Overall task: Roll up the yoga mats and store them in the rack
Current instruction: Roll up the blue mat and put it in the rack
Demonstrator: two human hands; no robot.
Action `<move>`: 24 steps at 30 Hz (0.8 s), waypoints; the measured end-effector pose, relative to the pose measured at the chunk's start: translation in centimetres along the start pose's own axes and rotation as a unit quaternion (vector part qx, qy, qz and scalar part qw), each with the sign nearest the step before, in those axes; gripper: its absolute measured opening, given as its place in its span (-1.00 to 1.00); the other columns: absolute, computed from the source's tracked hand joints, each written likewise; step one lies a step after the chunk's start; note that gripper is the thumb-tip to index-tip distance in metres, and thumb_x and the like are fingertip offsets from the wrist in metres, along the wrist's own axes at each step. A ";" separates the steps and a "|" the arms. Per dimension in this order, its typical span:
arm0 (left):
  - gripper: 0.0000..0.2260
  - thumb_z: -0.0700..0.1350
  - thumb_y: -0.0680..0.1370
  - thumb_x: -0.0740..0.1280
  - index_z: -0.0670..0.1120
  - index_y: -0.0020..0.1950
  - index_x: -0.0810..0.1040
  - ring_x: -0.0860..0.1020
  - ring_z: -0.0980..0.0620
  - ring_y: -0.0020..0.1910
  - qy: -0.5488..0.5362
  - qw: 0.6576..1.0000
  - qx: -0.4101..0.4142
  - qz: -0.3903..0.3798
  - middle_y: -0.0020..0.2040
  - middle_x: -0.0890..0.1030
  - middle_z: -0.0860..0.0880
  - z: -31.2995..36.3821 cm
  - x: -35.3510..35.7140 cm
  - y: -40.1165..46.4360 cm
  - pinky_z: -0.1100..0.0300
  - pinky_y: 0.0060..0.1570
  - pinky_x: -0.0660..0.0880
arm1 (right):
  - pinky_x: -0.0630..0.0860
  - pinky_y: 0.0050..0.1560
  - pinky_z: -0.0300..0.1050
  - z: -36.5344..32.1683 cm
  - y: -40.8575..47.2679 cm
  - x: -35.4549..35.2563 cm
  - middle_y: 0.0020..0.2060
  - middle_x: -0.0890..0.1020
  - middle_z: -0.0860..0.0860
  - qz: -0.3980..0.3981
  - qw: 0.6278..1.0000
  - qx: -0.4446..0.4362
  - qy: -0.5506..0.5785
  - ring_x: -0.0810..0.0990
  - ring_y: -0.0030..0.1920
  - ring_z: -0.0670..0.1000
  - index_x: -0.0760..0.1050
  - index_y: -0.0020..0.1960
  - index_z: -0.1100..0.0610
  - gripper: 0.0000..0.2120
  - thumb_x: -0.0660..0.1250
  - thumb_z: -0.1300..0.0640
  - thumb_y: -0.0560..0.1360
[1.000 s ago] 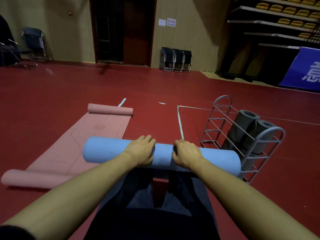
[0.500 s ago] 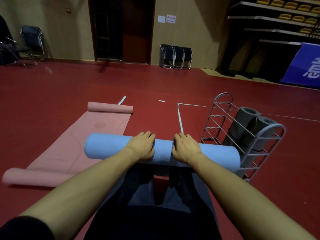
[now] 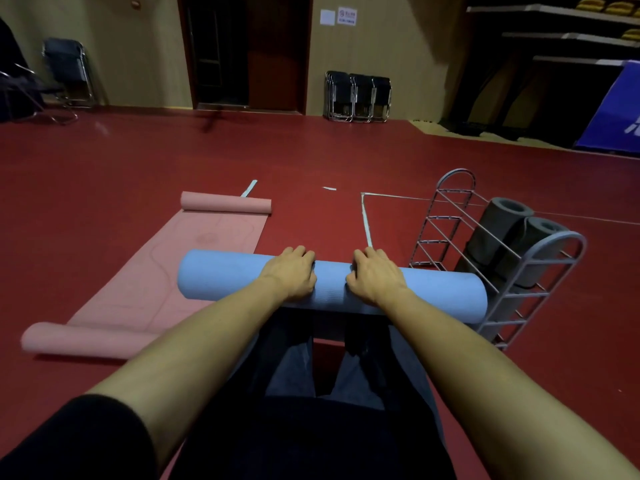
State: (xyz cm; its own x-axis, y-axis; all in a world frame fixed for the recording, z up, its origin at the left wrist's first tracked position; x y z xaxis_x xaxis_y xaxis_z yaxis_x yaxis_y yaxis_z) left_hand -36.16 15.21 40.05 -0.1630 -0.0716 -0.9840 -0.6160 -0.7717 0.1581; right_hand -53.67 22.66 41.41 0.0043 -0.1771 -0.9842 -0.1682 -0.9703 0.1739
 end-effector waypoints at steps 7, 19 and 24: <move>-0.68 -0.03 0.69 0.10 -0.17 0.25 0.53 0.43 -0.22 0.15 0.052 0.999 0.010 -0.001 0.20 0.47 -0.19 -0.5 0.0 1.5 -0.15 0.23 0.45 | 0.46 0.10 0.15 0.1 -0.3 0.5 0.14 0.52 0.18 0.031 0.999 -0.032 -0.026 0.50 0.16 0.27 0.49 0.18 0.21 -0.71 0.16 0.01 0.65; -0.72 0.00 0.67 0.15 -0.16 0.23 0.47 0.52 -0.27 0.17 0.019 1.000 -0.006 0.002 0.19 0.56 -0.20 -0.6 -0.6 1.7 -0.10 0.10 0.47 | 0.45 0.07 0.12 0.6 0.6 1.2 0.13 0.57 0.19 0.008 0.999 -0.018 0.028 0.59 0.11 0.29 0.38 0.18 0.16 -0.71 0.19 -0.05 0.62; -0.67 0.06 0.67 0.17 -0.15 0.25 0.53 0.43 -0.19 0.25 -0.016 1.000 -0.004 0.003 0.27 0.45 -0.16 -1.6 -0.1 2.1 -0.13 0.20 0.46 | 0.17 0.46 0.28 1.5 1.9 1.3 0.21 0.53 0.09 -0.037 0.998 -0.038 -0.027 0.47 0.29 0.21 0.37 0.24 0.10 -0.57 0.16 -0.22 0.58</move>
State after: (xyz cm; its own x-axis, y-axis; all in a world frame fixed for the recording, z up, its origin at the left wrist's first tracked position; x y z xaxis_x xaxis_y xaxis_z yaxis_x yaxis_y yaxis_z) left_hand -36.21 12.61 40.30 -0.1920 -0.0559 -0.9798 -0.6080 -0.7769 0.1635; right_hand -55.44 20.83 40.44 -0.0392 -0.0971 -0.9945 -0.0937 -0.9905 0.1004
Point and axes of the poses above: each hand's wrist, its own y-axis towards the middle knuckle, its own x-axis out of the palm, z = x × y, the point moved 2 cm from there along y, towards the middle knuckle
